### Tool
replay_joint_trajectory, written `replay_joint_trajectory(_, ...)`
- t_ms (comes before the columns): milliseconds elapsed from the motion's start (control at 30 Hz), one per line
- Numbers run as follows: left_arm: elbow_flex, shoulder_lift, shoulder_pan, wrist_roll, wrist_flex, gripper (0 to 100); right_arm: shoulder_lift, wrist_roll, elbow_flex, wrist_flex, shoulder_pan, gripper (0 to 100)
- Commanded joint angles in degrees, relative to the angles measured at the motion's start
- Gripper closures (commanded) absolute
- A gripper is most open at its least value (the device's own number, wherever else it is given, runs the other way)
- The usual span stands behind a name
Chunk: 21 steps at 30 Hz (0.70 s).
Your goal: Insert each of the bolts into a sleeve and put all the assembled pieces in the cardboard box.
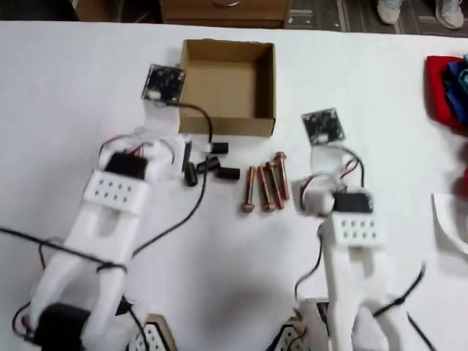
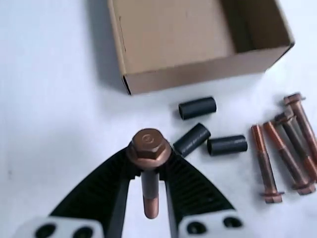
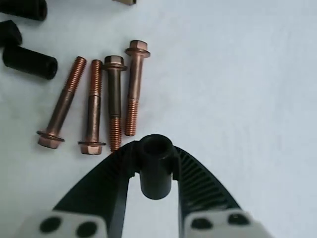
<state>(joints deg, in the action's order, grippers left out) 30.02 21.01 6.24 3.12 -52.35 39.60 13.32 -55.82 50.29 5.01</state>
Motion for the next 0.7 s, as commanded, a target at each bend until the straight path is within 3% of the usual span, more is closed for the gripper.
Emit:
replay_joint_trajectory(0,-16.4,-4.3,1.1,0.4,-11.3,97,8.2,-4.3,-3.0,-2.3,4.3,97.8)
replay_joint_trajectory(133,-28.7,-7.2,5.2,0.4,-19.6,97,14.2,-9.6,-4.7,-2.2,8.7,97.8)
replay_joint_trajectory(300,-34.3,-7.3,13.1,0.4,-23.7,97,23.6,-10.5,-7.5,-4.0,11.1,97.8)
replay_joint_trajectory(500,-34.6,-7.6,18.3,0.4,-22.9,97,33.8,-10.5,-16.7,-9.5,10.8,97.8)
replay_joint_trajectory(667,-34.2,-7.6,18.5,0.4,-17.4,97,41.5,-10.8,-25.2,-20.7,10.7,97.8)
